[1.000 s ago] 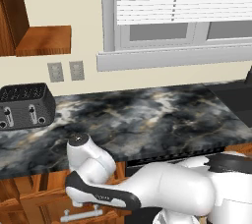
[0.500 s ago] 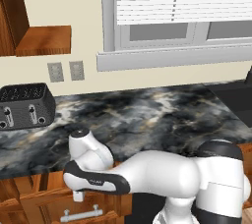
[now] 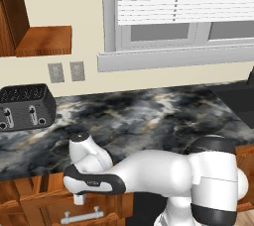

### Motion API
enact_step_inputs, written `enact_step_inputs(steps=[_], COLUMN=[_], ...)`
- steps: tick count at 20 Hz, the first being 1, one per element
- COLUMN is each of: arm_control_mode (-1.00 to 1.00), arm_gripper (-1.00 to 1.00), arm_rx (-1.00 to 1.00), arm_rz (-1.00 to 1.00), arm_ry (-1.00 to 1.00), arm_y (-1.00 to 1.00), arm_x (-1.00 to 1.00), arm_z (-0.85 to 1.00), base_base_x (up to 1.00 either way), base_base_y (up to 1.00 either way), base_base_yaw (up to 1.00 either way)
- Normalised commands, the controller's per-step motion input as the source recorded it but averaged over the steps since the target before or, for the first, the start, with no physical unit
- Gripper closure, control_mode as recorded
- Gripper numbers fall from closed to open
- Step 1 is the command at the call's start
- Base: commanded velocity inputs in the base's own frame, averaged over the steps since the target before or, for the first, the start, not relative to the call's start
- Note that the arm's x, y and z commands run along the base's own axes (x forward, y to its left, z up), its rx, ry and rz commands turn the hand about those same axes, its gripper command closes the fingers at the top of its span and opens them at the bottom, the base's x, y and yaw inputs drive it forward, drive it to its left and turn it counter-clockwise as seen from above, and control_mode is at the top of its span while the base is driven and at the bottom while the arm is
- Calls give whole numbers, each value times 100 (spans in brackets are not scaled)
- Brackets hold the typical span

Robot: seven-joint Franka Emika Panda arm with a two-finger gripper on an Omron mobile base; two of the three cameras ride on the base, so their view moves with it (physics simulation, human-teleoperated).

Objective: Take the tongs from the drawer on the left and place them on the dining counter next to the tray containing the hot dog.

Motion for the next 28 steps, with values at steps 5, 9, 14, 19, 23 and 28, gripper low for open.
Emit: enact_step_inputs(steps=[5, 9, 14, 19, 23, 28], arm_control_mode=[-100, -100, -100, -100, -100, -100], arm_gripper=[-100, -100, -100, -100, -100, -100], arm_rx=[0, 0, 0, 0, 0, 0], arm_rz=[0, 0, 0, 0, 0, 0], arm_ry=[0, 1, 0, 0, 0, 0], arm_y=[0, 0, 0, 0, 0, 0], arm_x=[8, 5, 9, 12, 14, 5], arm_z=[-6, -14, -8, -2, -6, -16], base_base_x=[0, 0, 0, 0, 0, 0], base_base_y=[0, 0, 0, 0, 0, 0], base_base_yaw=[0, 0, 0, 0, 0, 0])
